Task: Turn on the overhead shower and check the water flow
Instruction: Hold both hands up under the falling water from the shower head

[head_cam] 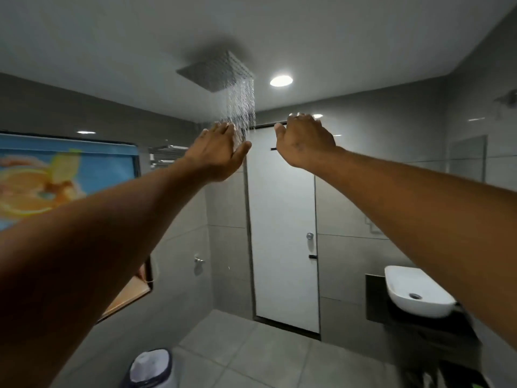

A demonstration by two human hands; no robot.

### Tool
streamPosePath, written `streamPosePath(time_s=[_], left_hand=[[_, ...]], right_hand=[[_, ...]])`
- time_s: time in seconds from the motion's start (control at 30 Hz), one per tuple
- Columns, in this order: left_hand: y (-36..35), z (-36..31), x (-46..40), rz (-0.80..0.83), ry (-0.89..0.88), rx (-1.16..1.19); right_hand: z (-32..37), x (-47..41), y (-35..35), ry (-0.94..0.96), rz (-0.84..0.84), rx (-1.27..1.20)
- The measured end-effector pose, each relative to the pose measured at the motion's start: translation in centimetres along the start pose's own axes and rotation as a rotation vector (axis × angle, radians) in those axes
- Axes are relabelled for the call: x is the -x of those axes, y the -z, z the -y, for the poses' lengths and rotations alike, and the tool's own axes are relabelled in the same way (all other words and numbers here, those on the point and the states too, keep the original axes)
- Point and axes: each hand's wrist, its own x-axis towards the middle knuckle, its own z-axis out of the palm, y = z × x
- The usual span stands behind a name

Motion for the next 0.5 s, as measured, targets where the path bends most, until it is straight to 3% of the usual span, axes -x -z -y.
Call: streamPosePath(time_s=[0.5], left_hand=[[2.8, 8.9, 2.1, 0.045, 0.094, -0.084]], right_hand=[[5.2, -2.2, -2.3, 0.049, 0.062, -0.124]])
